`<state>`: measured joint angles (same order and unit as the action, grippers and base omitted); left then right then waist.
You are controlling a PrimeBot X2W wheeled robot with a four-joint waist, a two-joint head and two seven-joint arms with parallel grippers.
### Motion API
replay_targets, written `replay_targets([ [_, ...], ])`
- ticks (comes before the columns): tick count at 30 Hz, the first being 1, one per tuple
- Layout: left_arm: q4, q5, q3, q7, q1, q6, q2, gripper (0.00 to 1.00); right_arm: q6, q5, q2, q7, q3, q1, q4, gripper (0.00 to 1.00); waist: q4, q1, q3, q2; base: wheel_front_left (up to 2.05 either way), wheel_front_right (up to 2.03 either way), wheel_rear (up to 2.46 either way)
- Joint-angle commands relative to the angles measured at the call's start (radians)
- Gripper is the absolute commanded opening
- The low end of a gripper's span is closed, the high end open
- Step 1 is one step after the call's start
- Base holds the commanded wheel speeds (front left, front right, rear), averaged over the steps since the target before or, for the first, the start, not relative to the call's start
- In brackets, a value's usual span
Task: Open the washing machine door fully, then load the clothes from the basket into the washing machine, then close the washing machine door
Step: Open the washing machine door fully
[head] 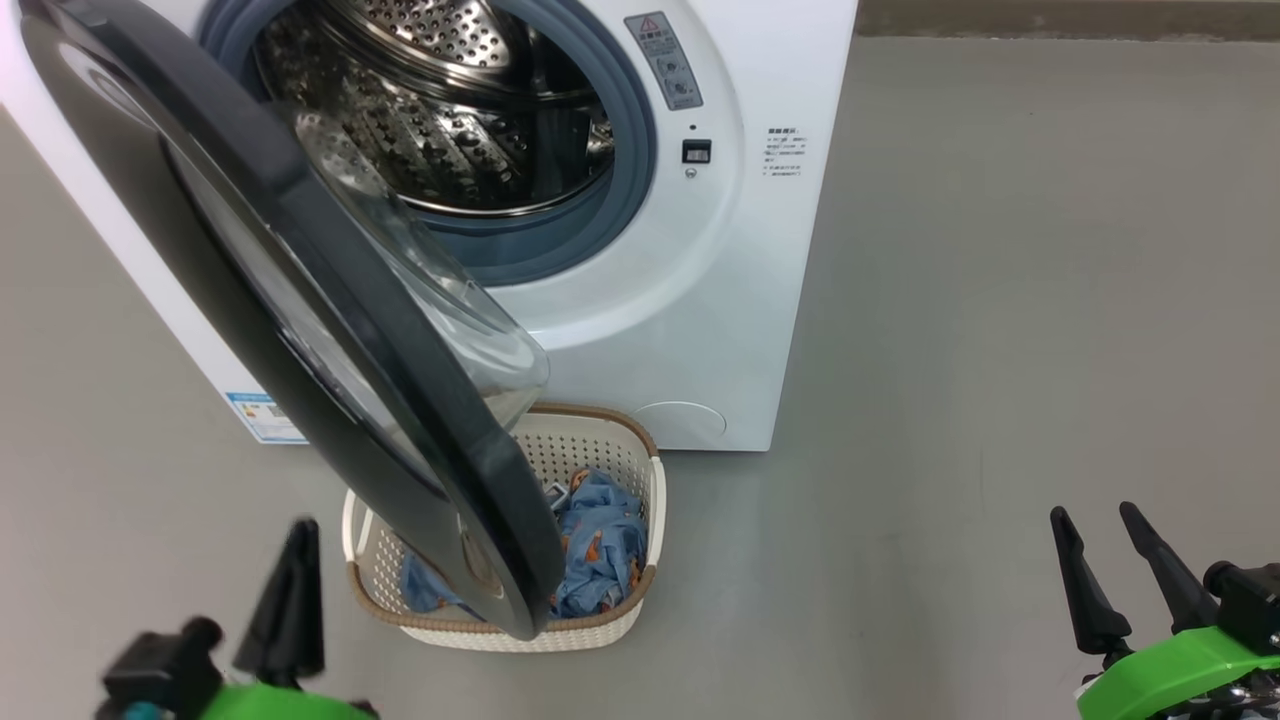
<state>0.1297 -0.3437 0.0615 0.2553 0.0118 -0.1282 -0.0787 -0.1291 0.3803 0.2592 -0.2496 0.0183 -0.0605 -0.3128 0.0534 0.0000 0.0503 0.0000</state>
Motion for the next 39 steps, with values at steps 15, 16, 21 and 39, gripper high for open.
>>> replay_targets([
  [15, -0.521, 0.006, 0.005, 0.006, 0.078, 0.000, 0.028, 0.00, -0.002, -0.019, 0.014, -0.012, 0.016, 0.013, 0.058, 1.00, 0.011, 0.0000, 0.010, 0.0000, 0.00, 0.00, 0.00],
  [16, -0.534, 0.006, 0.046, 0.006, 0.076, 0.000, 0.028, 0.00, -0.002, -0.019, 0.013, -0.012, 0.018, 0.015, 0.059, 1.00, 0.010, 0.0000, 0.011, 0.0000, 0.00, 0.00, 0.00],
  [21, -0.515, -0.024, 0.237, 0.006, 0.076, 0.001, 0.028, 0.00, -0.002, -0.020, 0.007, -0.012, 0.023, 0.019, 0.063, 1.00, 0.001, 0.0000, 0.015, 0.0000, 0.00, 0.00, 0.00],
  [39, -0.145, -0.169, 0.360, 0.006, 0.149, 0.015, 0.028, 0.00, -0.002, -0.036, -0.015, -0.012, 0.051, 0.010, 0.078, 1.00, -0.019, 0.0000, 0.038, 0.0000, 0.00, 0.00, 0.00],
])
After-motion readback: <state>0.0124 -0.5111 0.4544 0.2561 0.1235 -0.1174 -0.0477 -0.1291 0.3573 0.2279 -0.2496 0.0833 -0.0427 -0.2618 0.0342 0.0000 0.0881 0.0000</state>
